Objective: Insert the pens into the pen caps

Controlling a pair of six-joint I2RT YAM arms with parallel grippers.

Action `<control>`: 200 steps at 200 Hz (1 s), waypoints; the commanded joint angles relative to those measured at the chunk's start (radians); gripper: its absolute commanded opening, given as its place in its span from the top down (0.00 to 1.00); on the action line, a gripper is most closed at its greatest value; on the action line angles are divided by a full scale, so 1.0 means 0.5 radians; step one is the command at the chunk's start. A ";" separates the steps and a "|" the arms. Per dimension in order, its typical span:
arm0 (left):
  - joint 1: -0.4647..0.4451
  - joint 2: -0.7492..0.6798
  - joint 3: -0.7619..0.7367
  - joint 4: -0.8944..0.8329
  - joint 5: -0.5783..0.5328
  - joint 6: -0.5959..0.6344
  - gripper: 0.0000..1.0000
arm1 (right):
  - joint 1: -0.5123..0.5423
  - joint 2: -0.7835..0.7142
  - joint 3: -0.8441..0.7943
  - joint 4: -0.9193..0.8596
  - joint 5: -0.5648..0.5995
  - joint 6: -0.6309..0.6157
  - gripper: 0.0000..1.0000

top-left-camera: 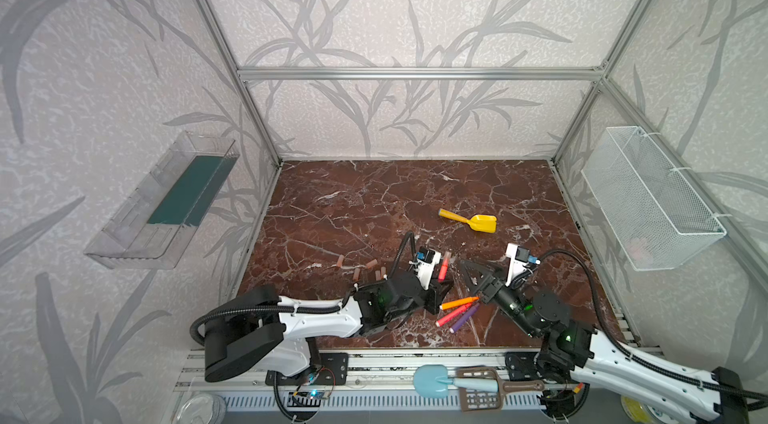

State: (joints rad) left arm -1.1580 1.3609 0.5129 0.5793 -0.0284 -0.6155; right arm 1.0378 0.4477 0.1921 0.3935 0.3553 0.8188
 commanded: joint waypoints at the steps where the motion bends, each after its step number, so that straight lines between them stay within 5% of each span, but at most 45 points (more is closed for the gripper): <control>1: -0.040 -0.038 0.011 0.045 -0.030 0.079 1.00 | -0.083 -0.057 -0.021 -0.011 0.042 -0.081 0.16; 86: -0.206 0.022 0.115 -0.051 -0.109 0.239 1.00 | -0.312 0.575 0.145 0.339 -0.292 0.090 0.42; 200: -0.212 0.047 0.137 -0.088 -0.179 0.248 1.00 | -0.312 0.772 0.264 0.338 -0.445 0.123 0.56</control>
State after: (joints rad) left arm -1.2621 1.3911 0.5560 0.5377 -0.0982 -0.5079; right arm 0.8822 0.8043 0.2832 0.5499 0.1699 0.8738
